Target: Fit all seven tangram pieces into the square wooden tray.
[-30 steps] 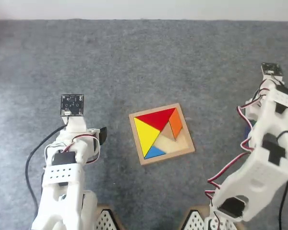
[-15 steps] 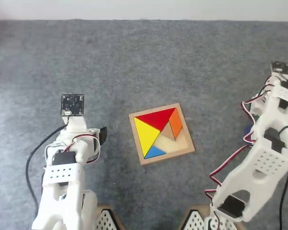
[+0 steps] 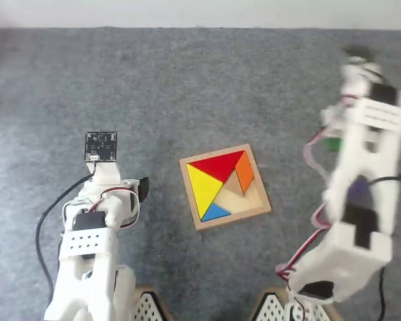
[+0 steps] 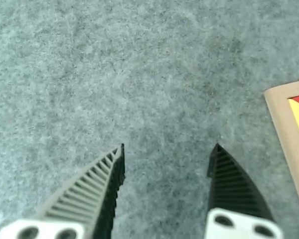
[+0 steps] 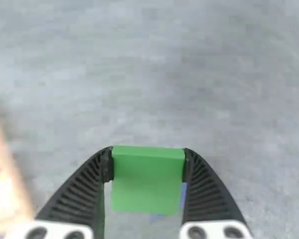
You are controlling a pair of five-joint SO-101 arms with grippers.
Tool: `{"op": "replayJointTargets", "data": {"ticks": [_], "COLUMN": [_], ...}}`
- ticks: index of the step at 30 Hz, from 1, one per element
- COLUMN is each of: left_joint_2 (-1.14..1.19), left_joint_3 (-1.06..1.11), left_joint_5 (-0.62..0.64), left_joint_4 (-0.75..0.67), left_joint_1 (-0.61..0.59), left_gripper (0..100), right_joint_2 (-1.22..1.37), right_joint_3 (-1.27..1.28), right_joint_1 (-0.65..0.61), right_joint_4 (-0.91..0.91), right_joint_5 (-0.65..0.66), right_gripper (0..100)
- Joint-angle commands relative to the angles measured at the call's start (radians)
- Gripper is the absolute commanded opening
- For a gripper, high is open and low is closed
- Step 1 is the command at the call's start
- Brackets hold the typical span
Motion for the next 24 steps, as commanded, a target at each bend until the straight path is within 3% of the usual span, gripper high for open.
{"op": "replayJointTargets", "data": {"ticks": [1, 9, 17, 24], "left_joint_2": [-0.008, -0.008, -0.009, -0.011], "left_joint_3": [-0.004, -0.004, -0.004, -0.004], "left_joint_5": [-0.011, -0.011, -0.011, -0.011], "left_joint_4": [-0.023, -0.023, -0.023, -0.023], "left_joint_1": [0.003, 0.005, 0.005, 0.005], "left_gripper": [27, 27, 27, 27], "right_joint_2": [-0.093, -0.039, -0.036, -0.039], "right_joint_3": [-0.029, 0.11, 0.414, 0.483], "right_joint_1": [-0.231, -0.573, -0.677, -0.743], "right_joint_4": [0.119, 0.07, -0.193, -0.236], "right_joint_5": [0.031, 0.092, 0.109, 0.158], "right_gripper": [3.3, 3.3, 3.3, 3.3]}}
